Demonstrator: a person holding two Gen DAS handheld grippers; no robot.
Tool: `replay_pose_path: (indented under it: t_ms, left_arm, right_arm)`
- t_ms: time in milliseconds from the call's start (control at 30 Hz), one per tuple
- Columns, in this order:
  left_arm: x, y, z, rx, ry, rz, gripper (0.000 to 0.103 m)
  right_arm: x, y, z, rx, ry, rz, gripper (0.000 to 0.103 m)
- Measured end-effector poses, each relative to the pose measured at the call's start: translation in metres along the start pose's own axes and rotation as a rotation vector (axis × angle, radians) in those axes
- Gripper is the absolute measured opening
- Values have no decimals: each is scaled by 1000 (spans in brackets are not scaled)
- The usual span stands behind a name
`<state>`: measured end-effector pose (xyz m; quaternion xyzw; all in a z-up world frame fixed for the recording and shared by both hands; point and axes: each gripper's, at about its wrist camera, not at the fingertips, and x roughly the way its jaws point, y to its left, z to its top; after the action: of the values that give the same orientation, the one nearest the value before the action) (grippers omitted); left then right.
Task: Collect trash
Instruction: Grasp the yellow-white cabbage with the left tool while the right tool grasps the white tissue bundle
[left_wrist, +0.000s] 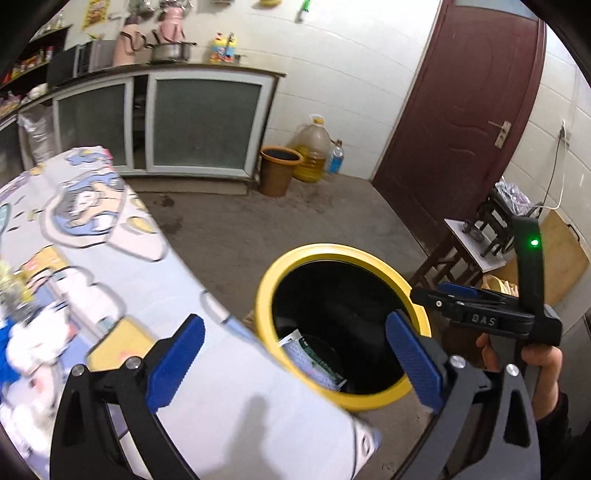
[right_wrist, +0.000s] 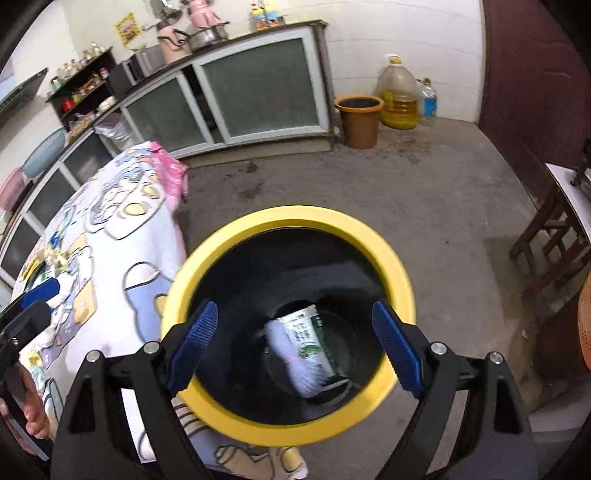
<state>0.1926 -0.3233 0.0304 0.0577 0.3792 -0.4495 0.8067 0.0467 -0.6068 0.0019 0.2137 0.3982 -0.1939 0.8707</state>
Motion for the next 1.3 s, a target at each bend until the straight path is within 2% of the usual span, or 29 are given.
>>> replay_pose_path:
  t_ms: [200, 333, 467, 600, 667, 800, 900, 1000, 1133, 1300]
  left_arm:
    - [-82, 35, -29, -42, -84, 37, 95]
    - [-145, 67, -65, -80, -135, 70, 95]
    - [-199, 106, -102, -83, -146, 224, 95]
    - [-227, 147, -131, -118, -117, 352, 95]
    - [-234, 166, -142, -171, -107, 391, 95]
    - [-237, 198, -161, -265, -84, 430, 95]
    - [-231, 213, -167, -328, -71, 414, 95]
    - [-225, 220, -168, -373, -60, 396, 95]
    - [-216, 218, -168, -363, -45, 415, 95]
    - [-209, 223, -165, -381, -24, 396, 95]
  right_arm:
    - [-10, 43, -11, -64, -71, 93, 82]
    - [-22, 85, -19, -167, -119, 208, 82]
    - [-33, 137, -35, -306, -115, 397, 82]
    - [-46, 194, -56, -488, -114, 518, 82]
    - [-49, 221, -66, -557, -101, 579, 82]
    - [-47, 260, -83, -645, -71, 622, 83]
    - [-39, 281, -94, -695, -32, 641, 82]
    - [-33, 291, -96, -727, -13, 636, 82]
    - [-23, 302, -87, -742, -6, 605, 82]
    - [-12, 316, -74, -789, 5, 575, 82]
